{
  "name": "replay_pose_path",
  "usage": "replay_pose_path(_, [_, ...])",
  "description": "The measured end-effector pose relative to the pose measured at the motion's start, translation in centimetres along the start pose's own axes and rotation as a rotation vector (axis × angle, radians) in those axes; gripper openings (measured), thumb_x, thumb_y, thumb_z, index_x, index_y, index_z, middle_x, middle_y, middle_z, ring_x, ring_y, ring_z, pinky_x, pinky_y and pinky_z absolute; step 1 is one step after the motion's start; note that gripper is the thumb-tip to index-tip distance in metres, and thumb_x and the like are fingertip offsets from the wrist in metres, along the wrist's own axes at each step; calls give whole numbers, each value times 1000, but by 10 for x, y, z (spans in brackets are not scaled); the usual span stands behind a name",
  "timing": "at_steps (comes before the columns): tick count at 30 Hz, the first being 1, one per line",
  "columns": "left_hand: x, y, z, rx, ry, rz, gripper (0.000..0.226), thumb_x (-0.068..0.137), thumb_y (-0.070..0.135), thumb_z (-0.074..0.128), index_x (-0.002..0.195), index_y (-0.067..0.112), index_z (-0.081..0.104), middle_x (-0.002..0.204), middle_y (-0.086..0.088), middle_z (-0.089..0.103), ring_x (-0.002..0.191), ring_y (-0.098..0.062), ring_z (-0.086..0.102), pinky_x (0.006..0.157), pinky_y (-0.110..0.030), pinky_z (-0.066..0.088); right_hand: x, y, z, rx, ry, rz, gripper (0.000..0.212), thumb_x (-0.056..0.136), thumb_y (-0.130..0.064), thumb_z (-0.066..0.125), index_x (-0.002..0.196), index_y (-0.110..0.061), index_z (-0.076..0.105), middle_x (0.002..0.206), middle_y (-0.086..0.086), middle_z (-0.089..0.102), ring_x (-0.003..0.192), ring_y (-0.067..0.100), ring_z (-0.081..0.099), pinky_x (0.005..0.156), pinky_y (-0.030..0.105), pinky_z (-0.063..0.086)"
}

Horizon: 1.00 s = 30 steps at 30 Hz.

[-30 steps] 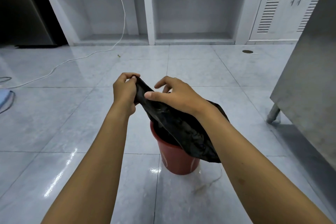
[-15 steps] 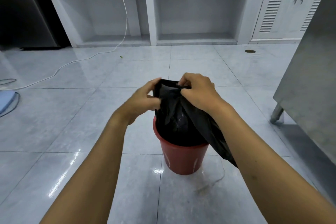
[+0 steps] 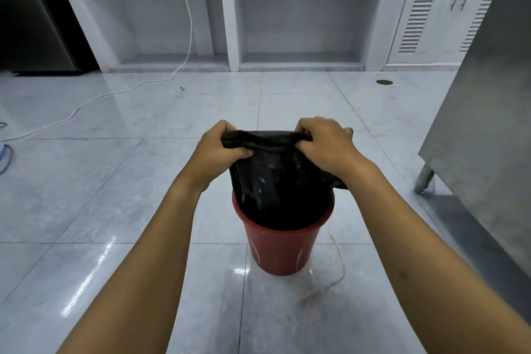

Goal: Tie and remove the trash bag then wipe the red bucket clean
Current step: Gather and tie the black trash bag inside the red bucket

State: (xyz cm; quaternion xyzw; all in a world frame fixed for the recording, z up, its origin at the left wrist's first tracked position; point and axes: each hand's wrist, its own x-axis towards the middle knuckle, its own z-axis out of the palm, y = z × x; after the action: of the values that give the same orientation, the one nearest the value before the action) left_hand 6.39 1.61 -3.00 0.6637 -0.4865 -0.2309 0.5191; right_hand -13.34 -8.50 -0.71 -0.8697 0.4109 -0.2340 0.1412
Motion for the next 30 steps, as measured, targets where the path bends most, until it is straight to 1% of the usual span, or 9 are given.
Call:
replay_pose_path(3, [0, 12, 11, 18, -182, 44, 54, 70, 6, 77, 115, 24, 55, 99, 7, 62, 87, -6, 63, 69, -11, 50, 1, -13, -2, 126, 23, -47, 23, 80, -10, 50, 87, -29, 61, 94, -3, 56, 95, 22, 52, 90, 47, 35])
replay_pose_path(5, [1, 19, 22, 38, -255, 85, 55, 67, 11, 75, 115, 30, 56, 103, 5, 65, 91, -8, 65, 75, -16, 54, -1, -25, 2, 199, 3, -69, 28, 80, -4, 50, 86, -29, 61, 95, -2, 56, 93, 20, 53, 92, 46, 39])
replay_pose_path(9, [2, 19, 30, 36, -127, 72, 22, 63, 13, 70, 85, 15, 64, 77, 3, 66, 71, -11, 60, 66, -23, 50, -5, -31, 5, 316, -82, -78, 20, 81, -11, 50, 91, -27, 57, 104, -1, 61, 97, 21, 55, 96, 50, 41])
replay_pose_path(13, [3, 11, 26, -28, -104, 48, 19, 71, -4, 65, 70, 13, 58, 58, 14, 55, 54, -2, 48, 52, -13, 41, -4, -6, -6, -54, -294, 19, 33, 78, -28, 53, 110, -35, 52, 106, -8, 61, 104, 22, 51, 97, 52, 26])
replay_pose_path(15, [3, 10, 26, -41, -123, 47, 26, 72, -10, 62, 68, 15, 57, 54, 16, 53, 49, 0, 47, 48, -11, 39, -7, 4, -7, -115, -307, 57, 13, 83, -22, 51, 85, -34, 56, 83, -6, 60, 94, 23, 52, 93, 49, 26])
replay_pose_path(18, [4, 7, 29, -48, -97, 53, 26, 74, -10, 62, 73, 16, 56, 65, 7, 58, 58, -6, 51, 54, -16, 43, -7, 10, -4, -5, -233, 56, 25, 86, -16, 51, 64, -28, 49, 67, -4, 55, 75, 24, 53, 78, 39, 36])
replay_pose_path(22, [5, 2, 37, 3, -83, 18, 33, 70, 5, 73, 93, 16, 52, 85, 1, 60, 75, -13, 57, 68, -26, 50, -2, 0, -3, 251, -99, 4, 9, 82, -15, 58, 78, -23, 59, 79, 2, 67, 76, 24, 63, 67, 36, 52])
replay_pose_path(27, [5, 5, 54, -35, -244, -38, 58, 60, 22, 80, 111, 25, 52, 104, 2, 67, 91, -9, 69, 73, -23, 56, 1, -11, 9, 429, 26, 69, 10, 83, -8, 57, 87, -16, 58, 80, 6, 65, 71, 23, 61, 58, 31, 50])
replay_pose_path(30, [6, 6, 63, -68, -128, 3, 41, 67, 19, 77, 103, 8, 61, 100, -17, 70, 93, -27, 70, 82, -46, 56, 2, -14, 11, 572, -32, 73, 11, 82, -7, 59, 90, -15, 58, 77, 2, 61, 70, 20, 58, 62, 31, 49])
